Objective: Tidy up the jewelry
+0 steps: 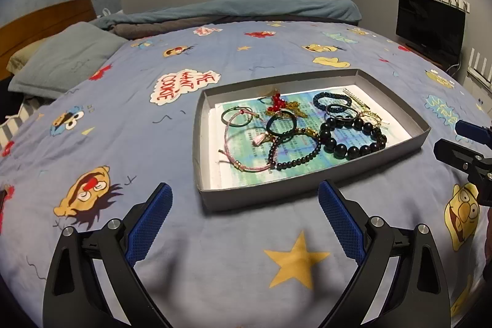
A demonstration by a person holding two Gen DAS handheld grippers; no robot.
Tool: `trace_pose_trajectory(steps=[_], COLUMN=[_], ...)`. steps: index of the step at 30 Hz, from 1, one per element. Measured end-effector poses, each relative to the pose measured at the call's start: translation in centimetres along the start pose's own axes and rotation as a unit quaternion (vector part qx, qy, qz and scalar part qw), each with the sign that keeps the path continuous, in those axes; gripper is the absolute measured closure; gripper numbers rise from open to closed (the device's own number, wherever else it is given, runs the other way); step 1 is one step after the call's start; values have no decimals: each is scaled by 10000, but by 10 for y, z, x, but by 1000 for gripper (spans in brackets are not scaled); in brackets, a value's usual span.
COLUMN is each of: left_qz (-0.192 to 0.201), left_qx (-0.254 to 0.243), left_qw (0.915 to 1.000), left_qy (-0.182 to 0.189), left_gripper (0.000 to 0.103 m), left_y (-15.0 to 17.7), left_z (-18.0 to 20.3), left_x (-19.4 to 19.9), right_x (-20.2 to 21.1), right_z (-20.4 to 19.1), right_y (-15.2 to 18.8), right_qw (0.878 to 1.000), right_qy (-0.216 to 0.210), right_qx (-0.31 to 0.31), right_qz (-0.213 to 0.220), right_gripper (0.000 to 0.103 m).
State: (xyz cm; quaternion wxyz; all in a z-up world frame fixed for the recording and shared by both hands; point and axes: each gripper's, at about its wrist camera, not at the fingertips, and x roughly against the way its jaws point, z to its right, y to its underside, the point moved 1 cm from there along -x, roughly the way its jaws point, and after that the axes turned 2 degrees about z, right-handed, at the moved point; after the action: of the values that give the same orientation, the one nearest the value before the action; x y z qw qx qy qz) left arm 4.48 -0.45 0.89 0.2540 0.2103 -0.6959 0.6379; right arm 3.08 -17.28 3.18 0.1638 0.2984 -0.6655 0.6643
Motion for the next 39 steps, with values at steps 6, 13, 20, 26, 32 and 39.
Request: trace_pose_trajectory(steps=[6, 13, 20, 26, 32, 39], left_qz=[-9, -16, -28, -23, -30, -18], left_qx=[-8, -28, -21, -22, -29, -39], left_qw=[10000, 10000, 10000, 10000, 10000, 10000], left_qy=[15, 21, 23, 22, 45, 50], left_gripper=[8, 8, 8, 8, 8, 8], left_y=[0, 1, 1, 1, 2, 2], left_z=[1, 3, 4, 3, 5, 6], left_x=[-1, -2, -2, -2, -3, -3], right_x=[1, 1, 0, -2, -2, -3], right_z=[0, 0, 0, 0, -1, -2], right_y=[0, 0, 0, 1, 1, 2], right_qw=[10000, 10000, 10000, 10000, 10000, 10000], right_qy=[5, 9, 8, 12, 19, 23], right_qx=[14, 18, 24, 39, 44, 52], right_qz=[-13, -12, -33, -56, -58, -72], right_gripper=[5, 5, 5, 5, 5, 5])
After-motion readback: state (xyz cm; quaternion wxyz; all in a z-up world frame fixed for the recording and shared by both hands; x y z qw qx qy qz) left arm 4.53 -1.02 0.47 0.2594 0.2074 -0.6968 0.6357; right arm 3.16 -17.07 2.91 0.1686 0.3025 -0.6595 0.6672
